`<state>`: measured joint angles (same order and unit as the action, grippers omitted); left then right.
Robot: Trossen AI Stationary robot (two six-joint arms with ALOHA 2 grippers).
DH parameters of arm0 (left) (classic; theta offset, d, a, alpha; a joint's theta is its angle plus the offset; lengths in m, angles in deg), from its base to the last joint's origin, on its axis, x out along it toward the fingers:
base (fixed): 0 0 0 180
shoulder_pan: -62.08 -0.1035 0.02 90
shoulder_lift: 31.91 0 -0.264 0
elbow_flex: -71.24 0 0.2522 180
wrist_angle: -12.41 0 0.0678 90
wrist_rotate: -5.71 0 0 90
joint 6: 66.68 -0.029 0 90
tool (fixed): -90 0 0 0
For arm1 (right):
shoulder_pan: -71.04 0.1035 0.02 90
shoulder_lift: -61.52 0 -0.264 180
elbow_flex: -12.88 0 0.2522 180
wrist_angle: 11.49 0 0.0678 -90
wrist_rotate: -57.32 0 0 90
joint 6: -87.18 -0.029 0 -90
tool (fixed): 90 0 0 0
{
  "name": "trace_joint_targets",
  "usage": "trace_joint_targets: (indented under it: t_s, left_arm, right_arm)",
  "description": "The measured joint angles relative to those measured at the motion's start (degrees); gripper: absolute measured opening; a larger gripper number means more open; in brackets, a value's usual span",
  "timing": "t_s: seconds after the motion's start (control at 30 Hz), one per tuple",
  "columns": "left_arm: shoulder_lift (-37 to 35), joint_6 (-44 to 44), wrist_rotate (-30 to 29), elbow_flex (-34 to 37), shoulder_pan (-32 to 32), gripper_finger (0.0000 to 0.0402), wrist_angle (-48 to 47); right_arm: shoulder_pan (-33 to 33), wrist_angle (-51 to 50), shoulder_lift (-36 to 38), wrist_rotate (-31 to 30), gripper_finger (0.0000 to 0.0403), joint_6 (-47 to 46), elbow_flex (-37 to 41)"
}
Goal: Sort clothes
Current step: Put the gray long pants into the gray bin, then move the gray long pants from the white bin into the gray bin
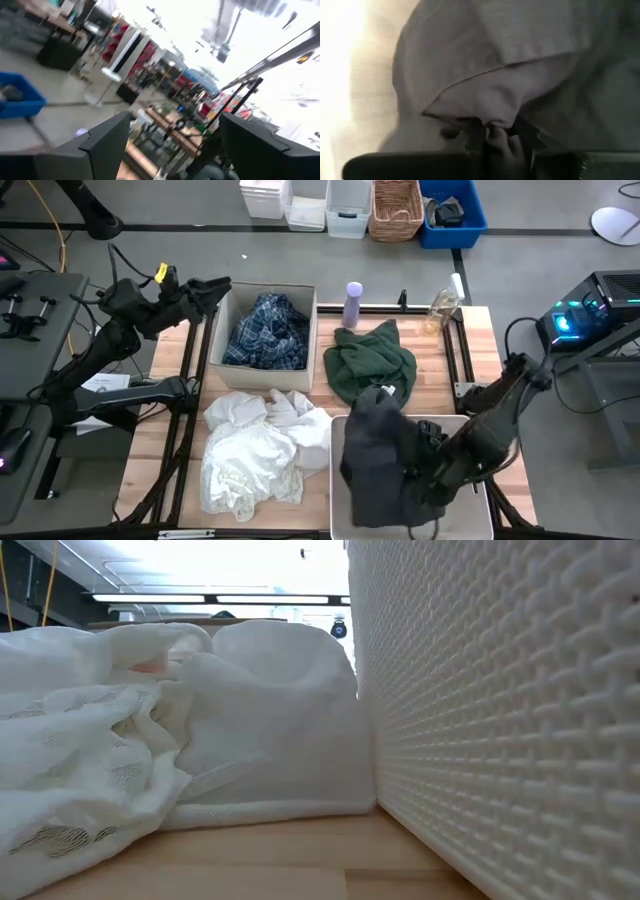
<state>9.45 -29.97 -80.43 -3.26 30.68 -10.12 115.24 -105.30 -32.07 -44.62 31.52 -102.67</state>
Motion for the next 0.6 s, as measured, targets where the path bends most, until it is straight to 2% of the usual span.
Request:
trace_joint_targets:
  t_s: [0.07,0.13,0.27,0.4,0.5,0.6]
  left_arm:
    - [0.3,-0.9,0.0,0.0,0.0,0.0296,2.0]
    - [0.6,-1.9,0.0,0.0,0.0,0.0296,3.7]
    - [0.8,-5.7,0.9,0.0,0.0,0.0296,4.3]
    - [0.8,-9.3,6.3,0.0,0.0,0.0296,3.5]
    - [0.8,-12.0,11.6,0.0,0.0,0.0296,2.8]
    - [0.8,-15.1,15.3,0.0,0.0,0.0296,1.3]
  right_arm:
    - [-0.2,0.1,-0.3,1.5,0.0044,-3.6,3.1]
    - [-0.8,1.3,-0.4,4.7,0.0075,-7.4,6.2]
    - [-2.0,8.0,-0.7,14.4,0.0189,-10.4,10.2]
    - [-3.3,18.7,-0.5,27.8,0.0287,-11.0,10.1]
    - [-5.0,25.3,-0.5,37.1,0.0320,-16.5,8.1]
    - [-7.3,27.4,-0.5,36.6,0.0327,-20.6,3.8]
